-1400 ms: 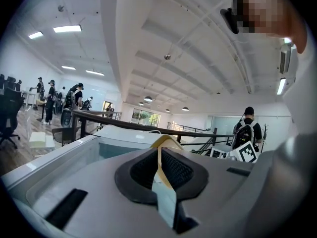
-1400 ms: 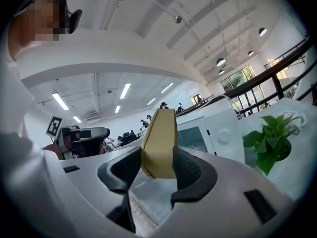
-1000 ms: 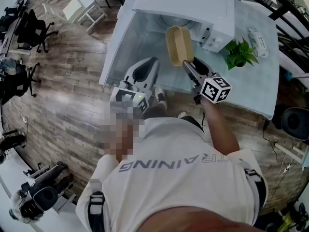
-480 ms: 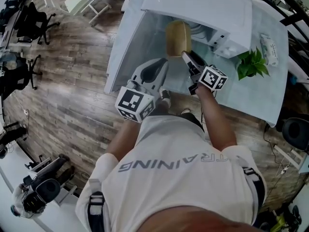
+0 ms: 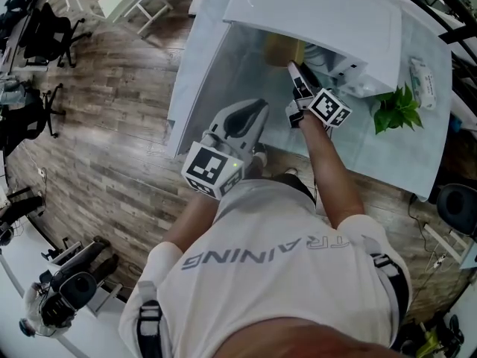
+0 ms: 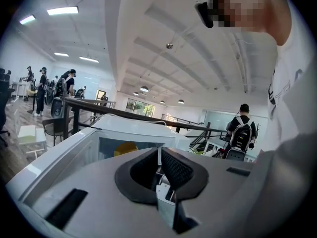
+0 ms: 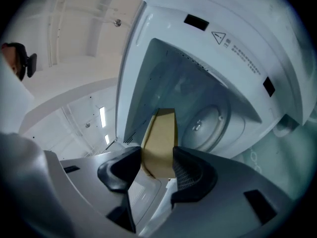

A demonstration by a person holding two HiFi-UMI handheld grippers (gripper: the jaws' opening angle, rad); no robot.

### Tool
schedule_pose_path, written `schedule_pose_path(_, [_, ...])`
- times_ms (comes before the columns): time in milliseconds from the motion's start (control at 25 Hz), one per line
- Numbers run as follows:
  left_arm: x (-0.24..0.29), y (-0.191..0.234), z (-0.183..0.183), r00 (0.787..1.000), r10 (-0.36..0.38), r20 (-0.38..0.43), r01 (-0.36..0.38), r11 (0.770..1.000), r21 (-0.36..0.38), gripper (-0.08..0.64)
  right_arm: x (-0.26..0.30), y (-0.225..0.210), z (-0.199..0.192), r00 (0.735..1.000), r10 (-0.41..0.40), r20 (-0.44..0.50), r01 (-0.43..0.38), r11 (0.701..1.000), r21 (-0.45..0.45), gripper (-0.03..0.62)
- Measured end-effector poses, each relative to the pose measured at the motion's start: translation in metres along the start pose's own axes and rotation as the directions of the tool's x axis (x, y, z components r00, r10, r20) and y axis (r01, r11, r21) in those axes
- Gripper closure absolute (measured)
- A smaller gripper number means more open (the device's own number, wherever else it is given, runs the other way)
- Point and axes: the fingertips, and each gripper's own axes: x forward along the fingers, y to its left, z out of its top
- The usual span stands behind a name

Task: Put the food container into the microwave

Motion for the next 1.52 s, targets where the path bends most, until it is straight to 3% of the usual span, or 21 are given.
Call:
schedule_pose_path(360, [0.002, 0.009, 0.002, 1.0, -0.015, 0.006, 0.015, 1.0, -0.015, 0.512, 0.033, -0.024, 0.021, 0.992, -0.038, 0.124, 0.032, 0.998, 0.057, 0.374])
schedule_pose_path(880, [0.001, 0.018, 0.004, 1.0, -0.011, 0.02, 0.012, 1.0, -0.026, 0.512, 0.045, -0.049, 0.039, 0.963, -0.15, 0.226, 0.116, 0.981, 0.157, 0.374])
schedule_pose_path(1200, [0.001, 0.013, 0.008, 0.999, -0.025, 0.026, 0.026, 1.0, -0.01, 0.512, 0.047, -0.049, 0.045, 0.962, -0.158, 0.223, 0.129, 0.981, 0.142, 0.373])
schedule_pose_path(1520, [0.001, 0.008, 0.009, 0.999, -0.037, 0.029, 0.038, 0.999, -0.014, 0.512, 0.045, -0.046, 0.041, 0.974, -0.157, 0.163, 0.15, 0.987, 0.057, 0.296])
